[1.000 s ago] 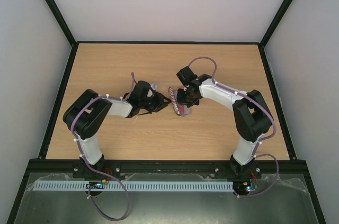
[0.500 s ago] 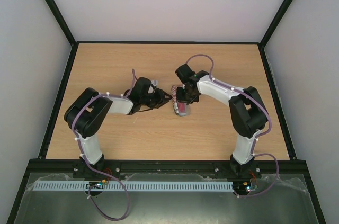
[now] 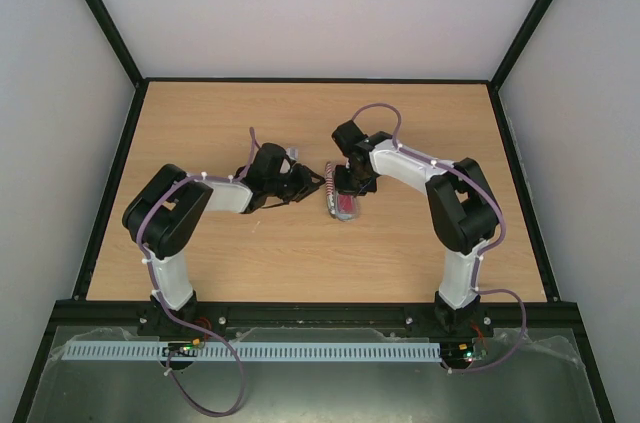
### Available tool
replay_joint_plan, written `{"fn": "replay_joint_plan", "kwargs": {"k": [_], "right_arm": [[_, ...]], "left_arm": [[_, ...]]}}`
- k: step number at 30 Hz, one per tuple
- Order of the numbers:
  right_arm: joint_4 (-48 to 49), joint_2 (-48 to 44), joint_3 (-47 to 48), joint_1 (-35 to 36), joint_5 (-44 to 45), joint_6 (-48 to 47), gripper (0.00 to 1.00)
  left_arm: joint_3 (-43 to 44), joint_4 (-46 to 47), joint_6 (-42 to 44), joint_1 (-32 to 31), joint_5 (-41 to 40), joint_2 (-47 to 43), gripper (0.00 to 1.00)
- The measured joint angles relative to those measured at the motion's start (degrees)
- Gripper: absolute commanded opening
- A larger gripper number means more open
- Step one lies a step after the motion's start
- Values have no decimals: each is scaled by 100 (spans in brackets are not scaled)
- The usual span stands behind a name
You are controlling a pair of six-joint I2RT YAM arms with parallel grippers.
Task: Organize the sunglasses
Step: Place the sunglasses in the sunglasses case.
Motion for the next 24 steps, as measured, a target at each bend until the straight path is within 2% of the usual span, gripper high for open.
{"fn": "replay_joint_plan", "kwargs": {"k": [24], "right_arm": [[-304,195,170,0,310,76,4]], "left_arm": [[-2,111,-59,-22,57,52,32]]}}
